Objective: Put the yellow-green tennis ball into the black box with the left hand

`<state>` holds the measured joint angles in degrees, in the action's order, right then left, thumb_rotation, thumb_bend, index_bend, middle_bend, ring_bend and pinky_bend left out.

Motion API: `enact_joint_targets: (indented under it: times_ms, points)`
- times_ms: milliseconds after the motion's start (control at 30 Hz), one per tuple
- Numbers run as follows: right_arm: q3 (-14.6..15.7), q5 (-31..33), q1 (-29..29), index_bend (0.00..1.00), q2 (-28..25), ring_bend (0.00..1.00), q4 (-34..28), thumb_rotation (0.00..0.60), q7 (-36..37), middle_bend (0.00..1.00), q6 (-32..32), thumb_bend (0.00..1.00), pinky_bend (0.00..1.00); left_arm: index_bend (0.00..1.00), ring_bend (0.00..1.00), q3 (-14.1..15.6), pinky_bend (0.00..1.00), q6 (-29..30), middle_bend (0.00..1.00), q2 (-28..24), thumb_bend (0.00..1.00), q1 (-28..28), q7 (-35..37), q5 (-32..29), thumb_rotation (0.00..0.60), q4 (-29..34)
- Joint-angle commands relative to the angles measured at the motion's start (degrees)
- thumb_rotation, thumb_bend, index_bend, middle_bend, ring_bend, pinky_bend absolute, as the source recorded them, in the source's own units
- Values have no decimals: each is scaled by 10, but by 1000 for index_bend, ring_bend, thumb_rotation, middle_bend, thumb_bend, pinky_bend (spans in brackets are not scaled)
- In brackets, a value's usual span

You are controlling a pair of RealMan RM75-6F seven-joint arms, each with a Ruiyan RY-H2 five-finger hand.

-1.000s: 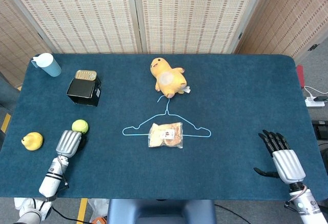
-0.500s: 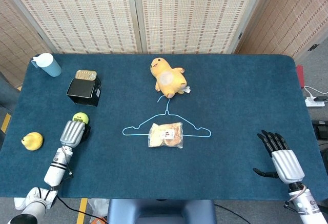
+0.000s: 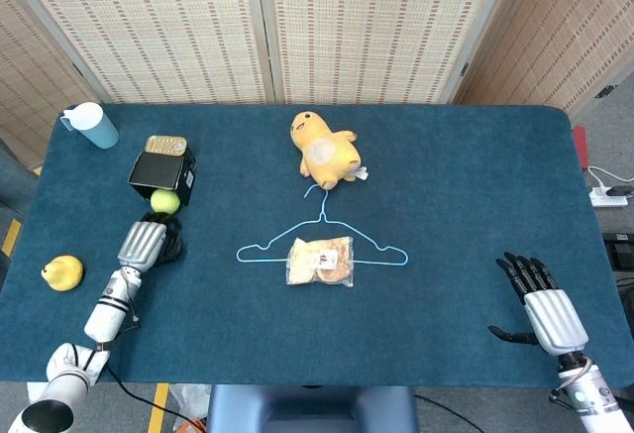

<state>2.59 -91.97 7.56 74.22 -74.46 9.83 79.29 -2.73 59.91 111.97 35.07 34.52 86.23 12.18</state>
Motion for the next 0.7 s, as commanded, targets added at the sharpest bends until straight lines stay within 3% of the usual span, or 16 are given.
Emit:
enact_joint_targets:
  times_ms: [33, 300, 700]
  points:
    - [0, 1, 1, 0, 0, 0, -1, 600, -1, 0, -3, 0, 0, 77, 0, -8, 0, -18, 0, 1, 464, 6, -13, -10, 72, -6]
    - [1, 1, 3, 0, -1, 0, -3, 600, -3, 0, -4, 0, 0, 17, 0, 0, 0, -53, 0, -3, 449, 6, -18, -8, 73, 4]
    - [3, -6, 2, 0, -1, 0, 2, 600, 4, 0, 2, 0, 0, 6, 0, 2, 0, -43, 0, -15, 446, 8, -7, -7, 77, 20]
